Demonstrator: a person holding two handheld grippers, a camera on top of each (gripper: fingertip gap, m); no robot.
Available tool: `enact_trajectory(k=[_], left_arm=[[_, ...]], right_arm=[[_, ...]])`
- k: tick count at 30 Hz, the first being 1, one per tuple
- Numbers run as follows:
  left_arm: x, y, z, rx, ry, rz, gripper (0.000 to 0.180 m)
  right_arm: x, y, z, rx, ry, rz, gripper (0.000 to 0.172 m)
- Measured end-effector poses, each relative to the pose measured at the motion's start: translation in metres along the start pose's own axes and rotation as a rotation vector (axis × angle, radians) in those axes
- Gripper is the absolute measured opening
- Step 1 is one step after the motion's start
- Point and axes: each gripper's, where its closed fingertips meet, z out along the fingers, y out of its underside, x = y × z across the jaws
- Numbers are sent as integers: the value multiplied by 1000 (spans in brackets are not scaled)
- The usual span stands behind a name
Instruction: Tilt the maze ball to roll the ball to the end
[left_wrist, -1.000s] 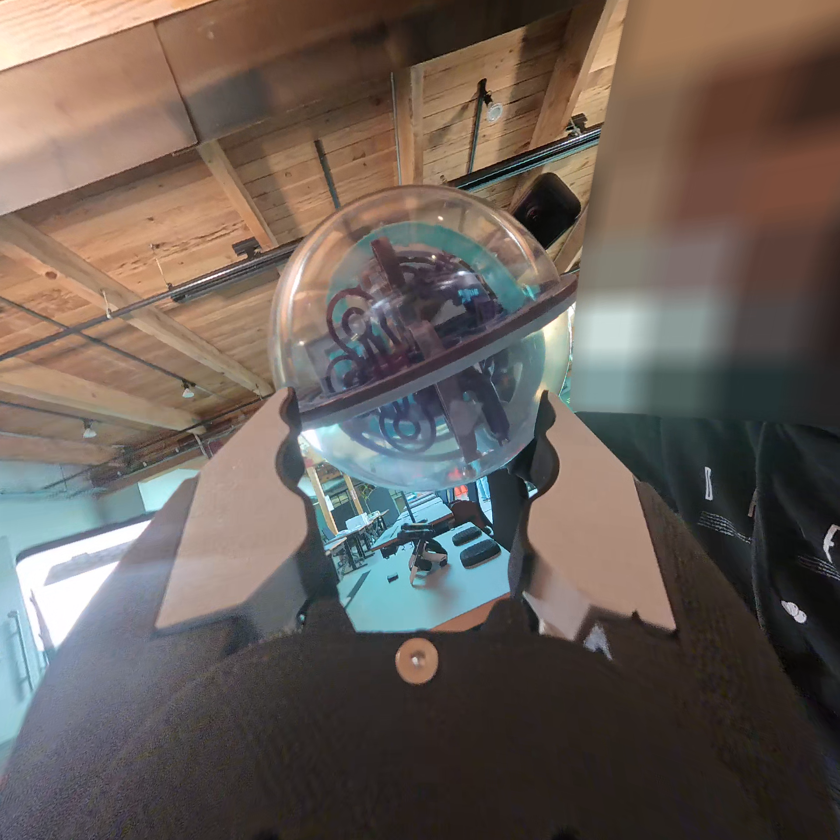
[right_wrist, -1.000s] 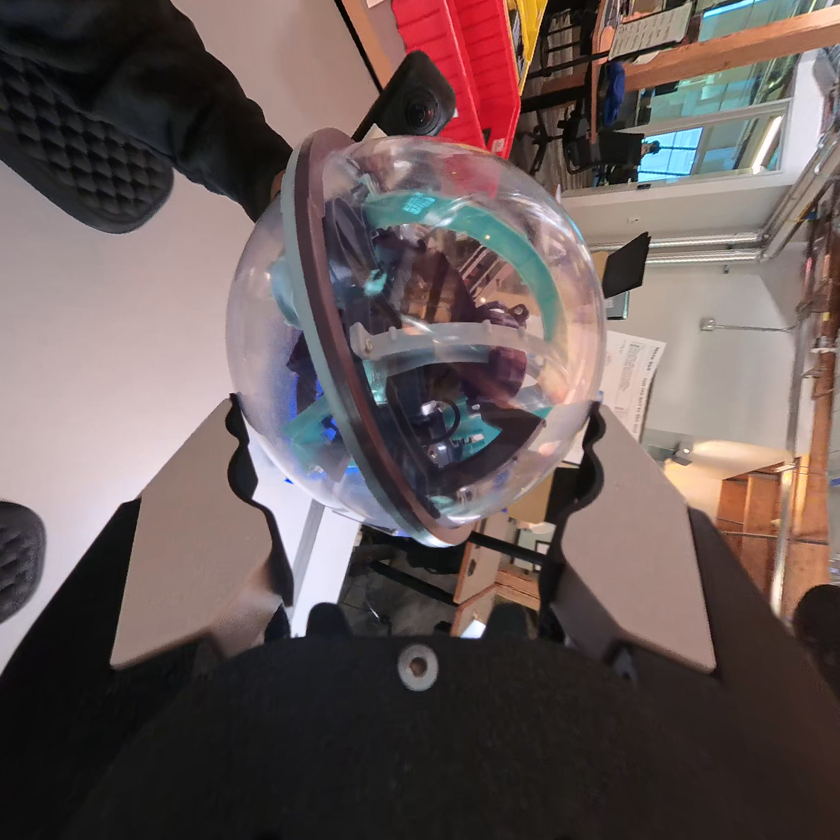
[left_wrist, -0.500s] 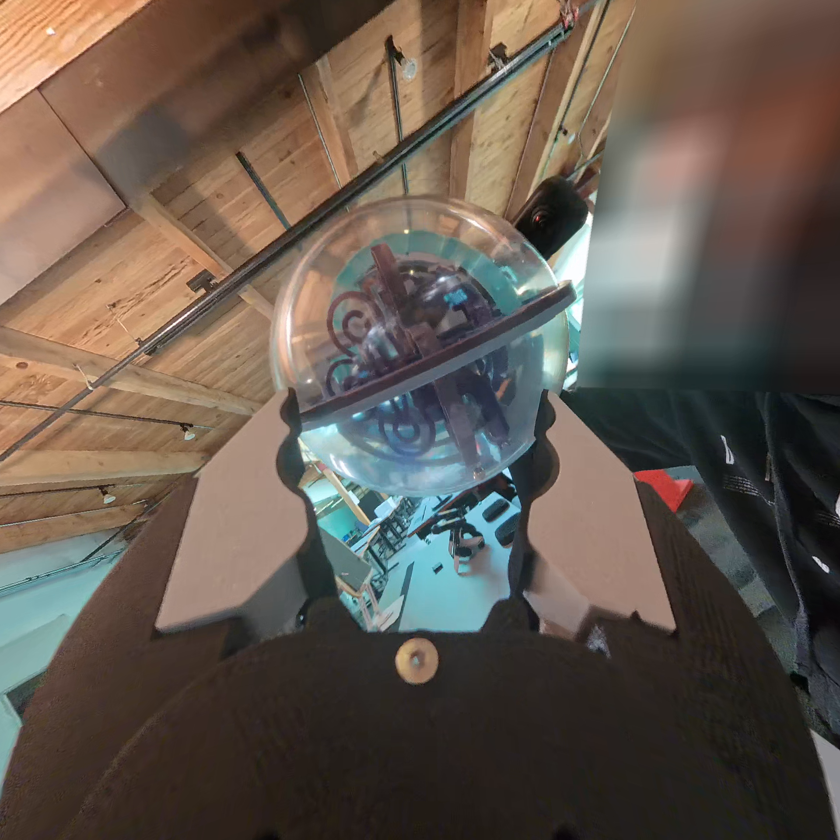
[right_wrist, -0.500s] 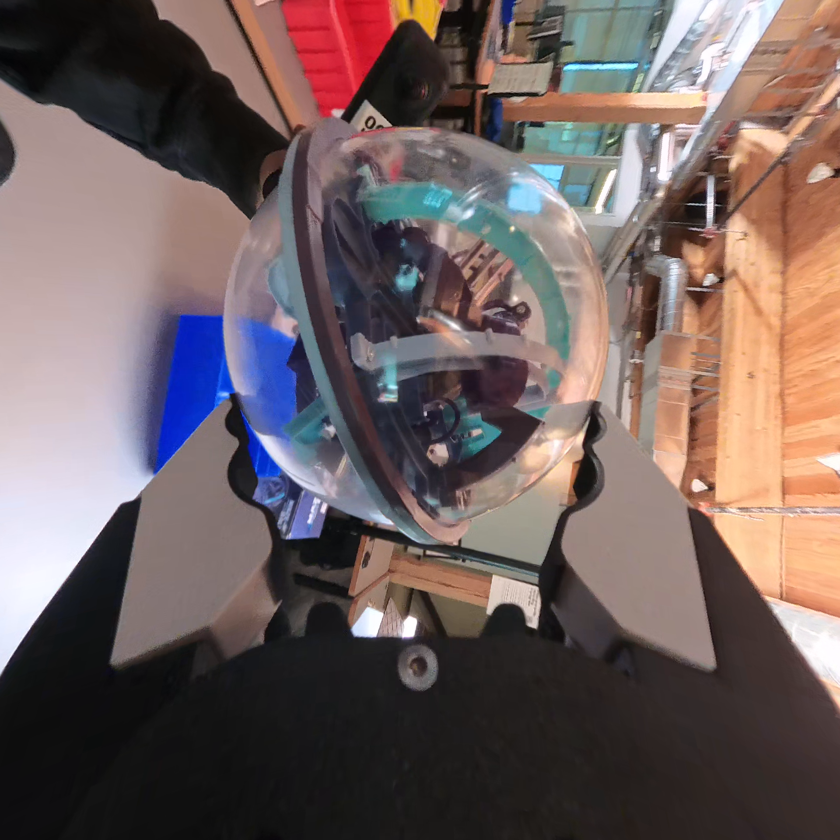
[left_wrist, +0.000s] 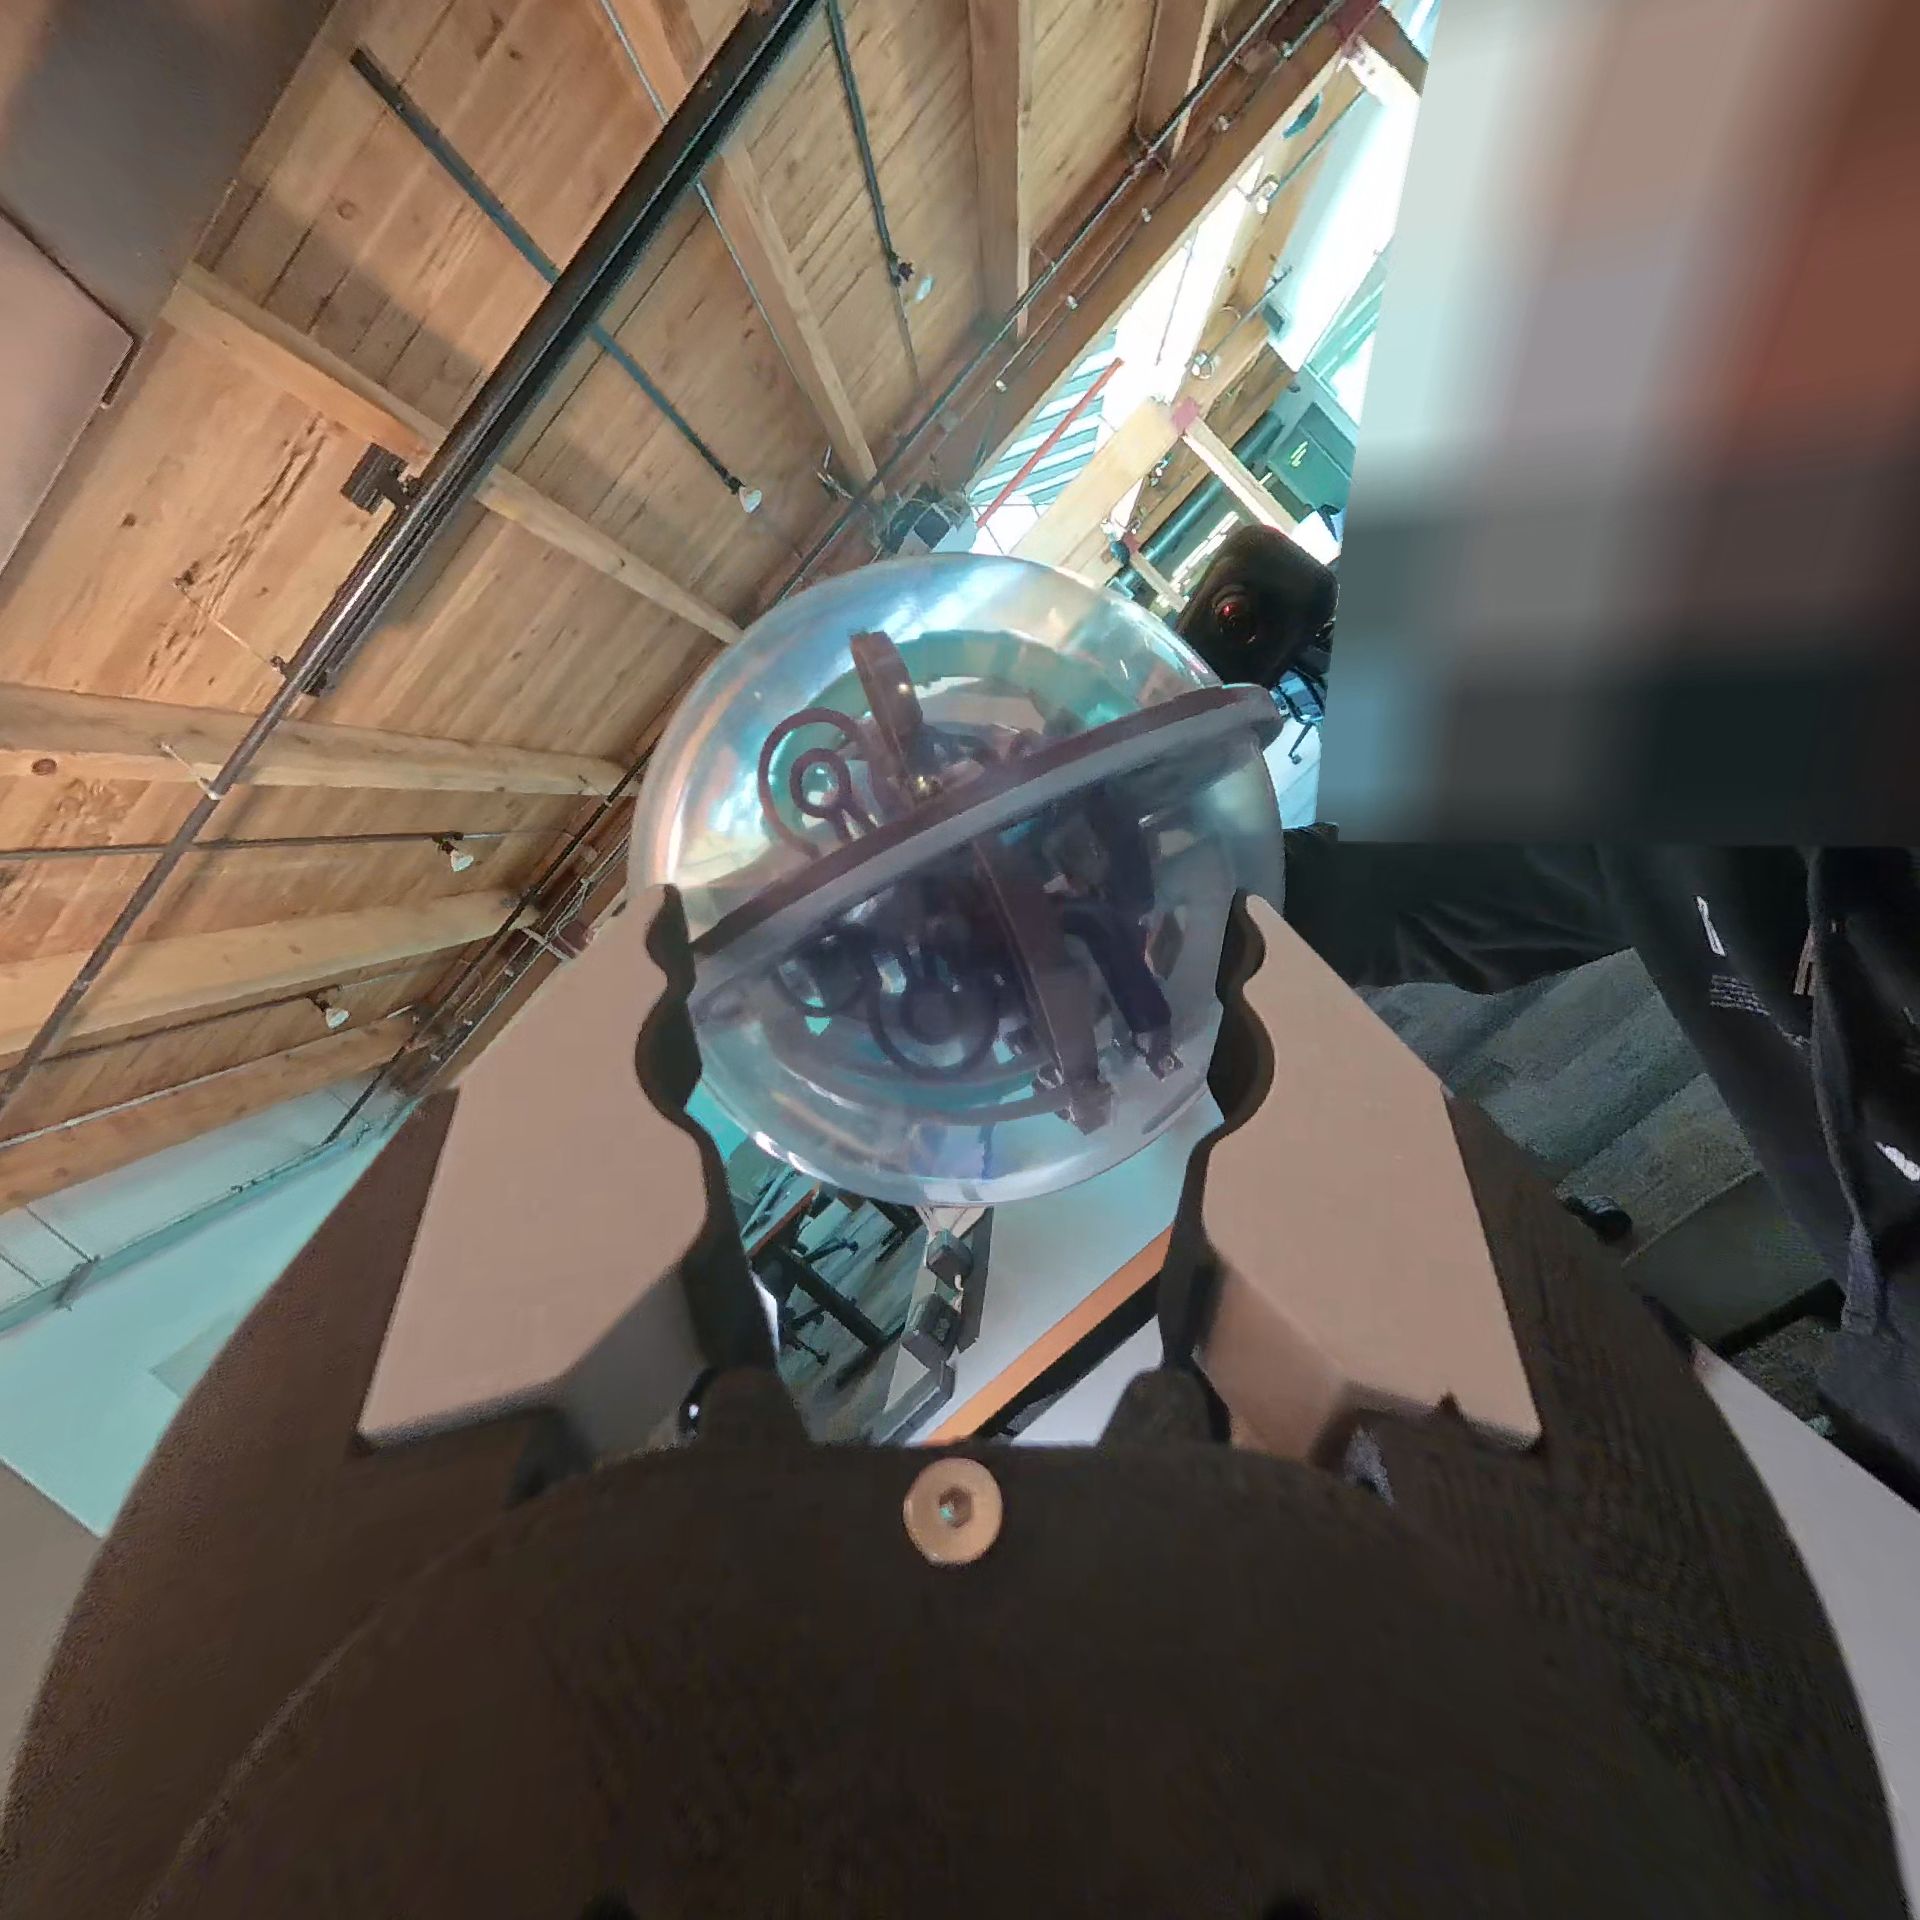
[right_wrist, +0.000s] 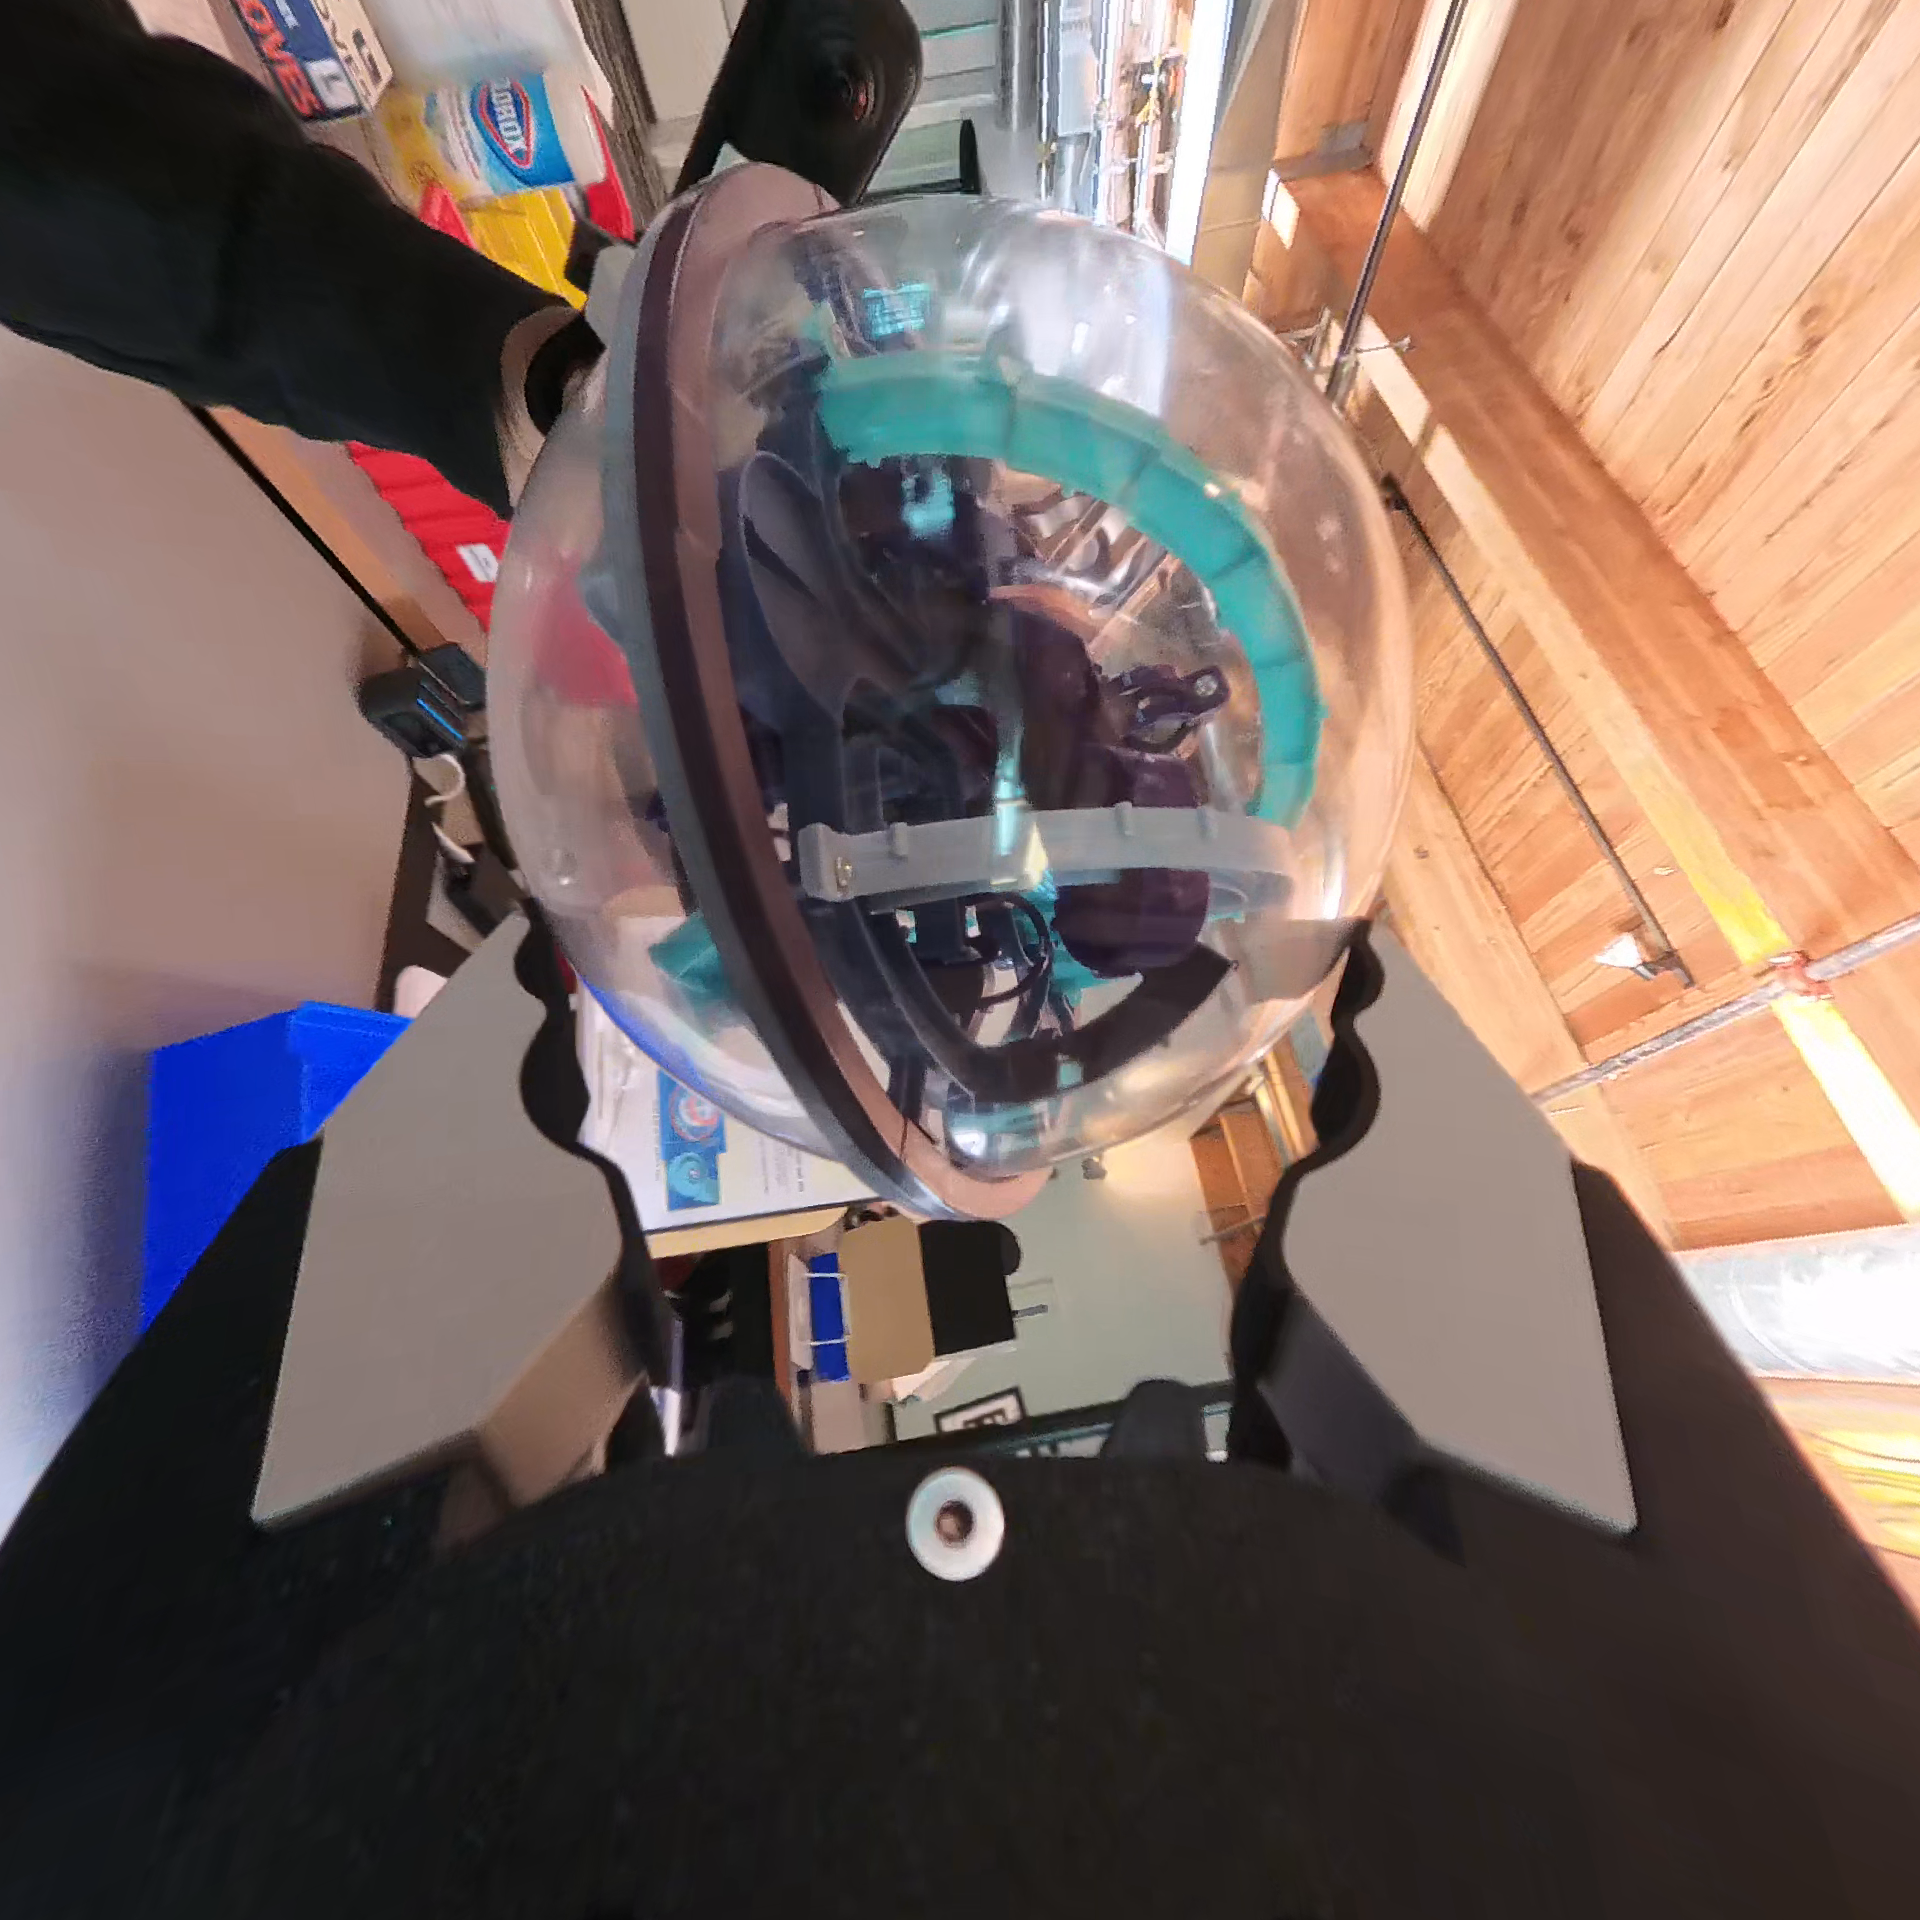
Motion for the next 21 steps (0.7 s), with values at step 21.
enact_trajectory(k=[21], left_arm=[[-3, -14, 11, 404, 4, 34, 99]], right_arm=[[43, -41, -16, -311, -231, -329, 141]])
